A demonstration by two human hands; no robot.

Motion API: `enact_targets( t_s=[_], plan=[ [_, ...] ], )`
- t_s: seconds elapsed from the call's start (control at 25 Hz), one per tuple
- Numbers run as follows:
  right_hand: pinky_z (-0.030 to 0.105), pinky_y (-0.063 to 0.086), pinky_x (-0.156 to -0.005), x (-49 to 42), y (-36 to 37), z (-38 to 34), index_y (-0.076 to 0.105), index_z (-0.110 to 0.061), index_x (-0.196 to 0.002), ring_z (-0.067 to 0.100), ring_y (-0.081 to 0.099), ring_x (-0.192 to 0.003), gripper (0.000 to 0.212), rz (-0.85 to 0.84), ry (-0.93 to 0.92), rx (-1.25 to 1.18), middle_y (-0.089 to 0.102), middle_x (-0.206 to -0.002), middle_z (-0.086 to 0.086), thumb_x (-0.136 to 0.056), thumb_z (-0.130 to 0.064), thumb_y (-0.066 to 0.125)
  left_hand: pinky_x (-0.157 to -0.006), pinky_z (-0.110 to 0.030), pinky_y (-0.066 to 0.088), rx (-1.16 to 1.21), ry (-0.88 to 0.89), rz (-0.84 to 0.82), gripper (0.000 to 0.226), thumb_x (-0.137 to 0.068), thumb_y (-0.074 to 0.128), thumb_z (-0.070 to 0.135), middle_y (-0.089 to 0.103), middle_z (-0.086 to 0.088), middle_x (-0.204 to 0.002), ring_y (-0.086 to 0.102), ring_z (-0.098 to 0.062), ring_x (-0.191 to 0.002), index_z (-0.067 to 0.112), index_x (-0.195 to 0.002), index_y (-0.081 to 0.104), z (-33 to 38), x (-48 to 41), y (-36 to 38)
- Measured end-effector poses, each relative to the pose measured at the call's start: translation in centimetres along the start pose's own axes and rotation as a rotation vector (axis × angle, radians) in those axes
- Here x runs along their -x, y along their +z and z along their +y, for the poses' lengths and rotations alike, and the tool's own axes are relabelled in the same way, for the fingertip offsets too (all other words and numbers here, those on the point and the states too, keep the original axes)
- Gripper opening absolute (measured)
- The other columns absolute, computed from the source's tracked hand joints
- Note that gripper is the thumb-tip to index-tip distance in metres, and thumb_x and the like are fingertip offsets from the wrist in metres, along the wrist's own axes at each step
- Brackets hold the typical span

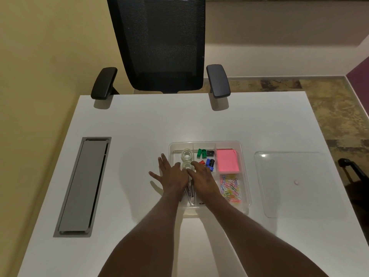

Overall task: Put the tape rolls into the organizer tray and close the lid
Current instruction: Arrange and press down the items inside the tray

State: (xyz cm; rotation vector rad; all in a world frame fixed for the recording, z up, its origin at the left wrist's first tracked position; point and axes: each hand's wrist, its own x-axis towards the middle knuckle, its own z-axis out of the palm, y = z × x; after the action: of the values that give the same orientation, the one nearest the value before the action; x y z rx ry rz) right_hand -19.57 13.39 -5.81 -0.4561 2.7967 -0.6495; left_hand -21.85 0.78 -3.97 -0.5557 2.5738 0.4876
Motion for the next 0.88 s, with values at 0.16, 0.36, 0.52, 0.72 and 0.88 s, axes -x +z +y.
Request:
enact_targets(
  t_s=[0.16,0.36,0.52,0.72,0.88],
  plan=[
    [0.042,0.012,-0.128,0.0,0.5,0.0,0.046,-0.018,-0.150,0.026,0.025,-0.154,0.046,-0.001,0.015,-0.021,0.034,-0.163,0.009,-0.104,-0.021,0.054,-0.118,-0.076,-0.008,-0.114,0.048,0.068,0.049,-0.103,0.040,0.054,-0.019,-0.008,-0.172,-0.023,-0.028,-0.159,0.037,-0.147,0.051,0.2,-0.5,-0.2],
    [0.042,0.014,-0.127,-0.1,0.7,0.0,0.048,-0.017,-0.149,0.027,0.027,-0.153,0.045,0.016,0.031,-0.054,0.037,-0.162,0.009,-0.104,-0.018,0.054,-0.117,-0.078,-0.007,-0.082,-0.013,-0.031,0.050,-0.101,0.047,0.052,-0.027,-0.006,-0.170,-0.027,-0.029,-0.157,0.041,-0.149,0.049,1.5,-1.7,-0.7],
    [0.043,0.014,-0.127,0.0,0.7,0.0,0.046,-0.019,-0.150,0.028,0.027,-0.152,0.047,0.007,0.053,-0.069,0.036,-0.162,0.009,-0.104,-0.021,0.055,-0.115,-0.079,-0.008,-0.053,-0.046,-0.077,0.053,-0.100,0.049,0.051,-0.030,-0.005,-0.169,-0.029,-0.030,-0.156,0.049,-0.152,0.040,1.6,-2.1,-0.8],
    [0.046,0.012,-0.127,0.2,0.5,0.0,0.046,-0.016,-0.150,0.030,0.027,-0.153,0.048,0.006,0.014,-0.027,0.035,-0.162,0.012,-0.103,-0.019,0.056,-0.116,-0.078,-0.010,-0.019,-0.034,-0.064,0.053,-0.100,0.047,0.050,-0.022,-0.004,-0.172,-0.024,-0.027,-0.159,0.047,-0.152,0.041,1.4,-1.9,-1.1],
    [0.037,0.007,-0.127,0.4,0.4,0.0,0.038,-0.012,-0.154,0.026,0.024,-0.154,0.048,0.029,-0.007,0.018,0.033,-0.163,0.012,-0.108,-0.023,0.047,-0.118,-0.075,-0.009,0.034,0.013,0.002,0.047,-0.100,0.046,0.053,-0.011,-0.003,-0.174,-0.015,-0.025,-0.161,0.040,-0.146,0.051,1.4,-0.9,-1.1]
  ],
)
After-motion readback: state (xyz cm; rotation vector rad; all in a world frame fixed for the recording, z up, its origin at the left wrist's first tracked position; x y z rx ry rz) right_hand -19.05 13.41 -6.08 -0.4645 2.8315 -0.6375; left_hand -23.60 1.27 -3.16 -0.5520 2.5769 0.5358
